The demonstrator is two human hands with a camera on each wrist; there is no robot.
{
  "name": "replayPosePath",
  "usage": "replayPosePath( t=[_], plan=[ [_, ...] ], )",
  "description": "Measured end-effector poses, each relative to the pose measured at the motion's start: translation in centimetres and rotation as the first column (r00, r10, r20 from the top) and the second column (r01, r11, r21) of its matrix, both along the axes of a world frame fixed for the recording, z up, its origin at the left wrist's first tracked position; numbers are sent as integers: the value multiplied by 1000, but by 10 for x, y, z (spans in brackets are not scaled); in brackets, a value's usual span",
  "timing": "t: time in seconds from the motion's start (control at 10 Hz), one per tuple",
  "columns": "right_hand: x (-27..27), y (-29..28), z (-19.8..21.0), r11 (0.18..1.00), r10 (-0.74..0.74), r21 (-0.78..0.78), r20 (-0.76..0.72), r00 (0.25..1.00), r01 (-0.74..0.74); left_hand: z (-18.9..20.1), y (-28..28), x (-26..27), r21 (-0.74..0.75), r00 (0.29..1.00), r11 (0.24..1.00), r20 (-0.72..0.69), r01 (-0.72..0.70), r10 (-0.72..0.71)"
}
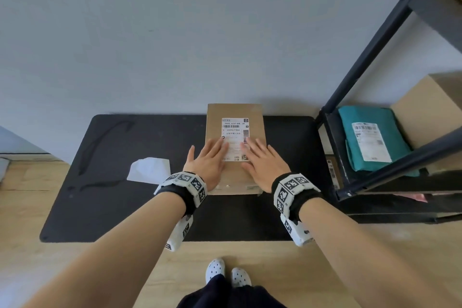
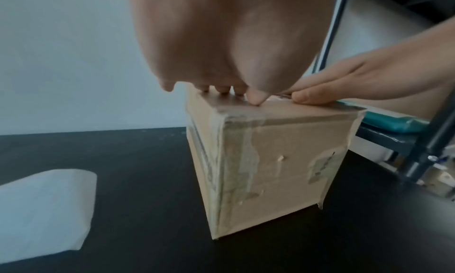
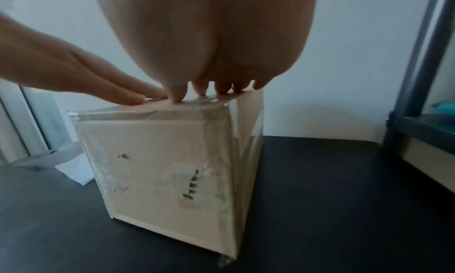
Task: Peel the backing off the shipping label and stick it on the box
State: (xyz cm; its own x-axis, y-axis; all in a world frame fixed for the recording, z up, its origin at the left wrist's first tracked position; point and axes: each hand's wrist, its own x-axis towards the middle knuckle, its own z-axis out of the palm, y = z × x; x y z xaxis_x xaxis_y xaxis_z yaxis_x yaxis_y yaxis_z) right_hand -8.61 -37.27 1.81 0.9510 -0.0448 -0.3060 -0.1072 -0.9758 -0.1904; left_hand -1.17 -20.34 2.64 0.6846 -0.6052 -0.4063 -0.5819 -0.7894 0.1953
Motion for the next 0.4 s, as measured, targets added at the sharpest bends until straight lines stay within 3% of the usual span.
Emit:
replayPosePath(
  t=[0.2, 0.4],
  plan=[
    [-26, -18, 10, 989, -133, 74, 15, 991, 132, 7, 16, -21, 70, 989, 986, 29, -149, 147],
    [-34, -5, 31, 992, -35, 129, 140, 990, 17, 26, 21, -47, -29, 976, 976, 32, -215, 216]
  ],
)
